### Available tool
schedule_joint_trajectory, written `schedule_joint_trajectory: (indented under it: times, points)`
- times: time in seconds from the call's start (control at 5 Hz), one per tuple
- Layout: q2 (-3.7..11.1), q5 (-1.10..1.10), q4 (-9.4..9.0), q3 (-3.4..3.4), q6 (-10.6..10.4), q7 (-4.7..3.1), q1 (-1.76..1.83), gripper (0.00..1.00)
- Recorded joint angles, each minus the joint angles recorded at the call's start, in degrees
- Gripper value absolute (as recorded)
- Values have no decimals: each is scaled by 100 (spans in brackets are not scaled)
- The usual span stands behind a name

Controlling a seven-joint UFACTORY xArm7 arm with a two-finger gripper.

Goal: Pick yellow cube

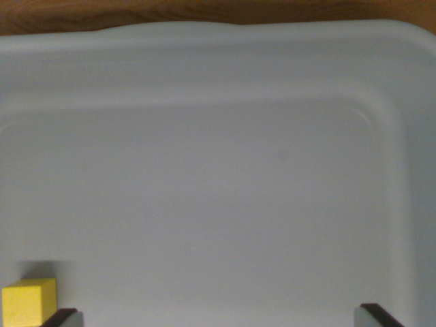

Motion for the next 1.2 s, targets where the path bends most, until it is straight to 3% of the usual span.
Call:
schedule_joint_trajectory:
  times: [0.6, 0.8, 1.0, 1.2]
  points:
    - [39, 2, -75, 26, -98, 42, 26, 0]
    - [90, 5, -174, 61, -226, 96, 60, 0]
    - [90, 5, -174, 61, -226, 96, 60, 0]
    - [152, 8, -294, 103, -382, 163, 101, 0]
